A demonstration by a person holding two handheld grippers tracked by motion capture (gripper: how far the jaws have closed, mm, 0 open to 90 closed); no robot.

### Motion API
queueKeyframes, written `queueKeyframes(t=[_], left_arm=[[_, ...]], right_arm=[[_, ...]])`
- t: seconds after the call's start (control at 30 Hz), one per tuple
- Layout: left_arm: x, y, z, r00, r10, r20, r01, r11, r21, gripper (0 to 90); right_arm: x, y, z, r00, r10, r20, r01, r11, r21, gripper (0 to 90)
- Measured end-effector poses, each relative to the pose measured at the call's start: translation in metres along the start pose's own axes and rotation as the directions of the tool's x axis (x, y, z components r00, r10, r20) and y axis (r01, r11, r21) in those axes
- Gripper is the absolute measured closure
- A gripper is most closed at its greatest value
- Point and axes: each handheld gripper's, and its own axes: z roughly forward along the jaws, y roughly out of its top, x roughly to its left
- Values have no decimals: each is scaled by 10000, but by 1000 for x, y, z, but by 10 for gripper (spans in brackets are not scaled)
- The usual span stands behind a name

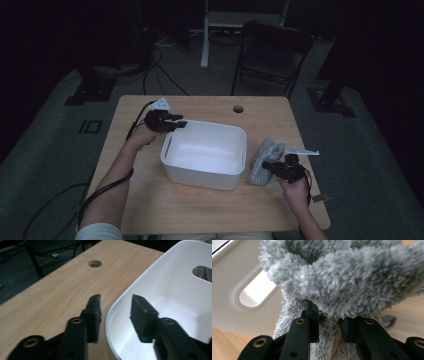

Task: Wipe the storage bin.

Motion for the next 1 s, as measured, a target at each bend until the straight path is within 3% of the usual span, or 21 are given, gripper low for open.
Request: queueKeyframes(t=[0.13, 0.37, 0.5, 0.53, 0.6, 0.67, 0.77, 0.9, 1.0], left_arm=[[-1, -2, 0, 9999, -124, -110, 123, 9999, -100, 725], [-2, -7, -8, 9984, -499, -257, 494, 9986, -174, 763], [-6, -11, -16, 9953, -748, -622, 745, 9972, -74, 790], [-7, -12, -18, 9942, -900, -582, 896, 9959, -90, 794], [-10, -14, -21, 9963, -753, -408, 754, 9972, -7, 809], [-12, -15, -23, 9967, -631, -510, 629, 9980, -68, 773], [-10, -14, -24, 9961, -821, -322, 813, 9964, -252, 654], [-9, -10, -21, 9959, -898, -70, 896, 9956, -283, 624], [-10, -10, -18, 9985, -533, -136, 531, 9985, -161, 632]], right_arm=[[-1, 0, 0, 10000, 26, 10, -26, 10000, -8, 722], [-1, 0, -1, 10000, 65, 5, -65, 10000, -40, 722], [-2, 1, -3, 10000, 50, 85, -49, 9999, -129, 723], [-2, 1, -3, 10000, 63, 68, -62, 9999, -129, 723], [-3, 1, -4, 9999, 106, 64, -105, 9998, -148, 723], [-3, 1, -3, 9999, 128, 39, -127, 9998, -146, 722], [-3, 1, -3, 9999, 139, 34, -139, 9998, -135, 722], [-3, 1, -3, 9999, 111, 24, -110, 9999, -128, 722], [-3, 1, -3, 9999, 135, 35, -134, 9999, -103, 723]])
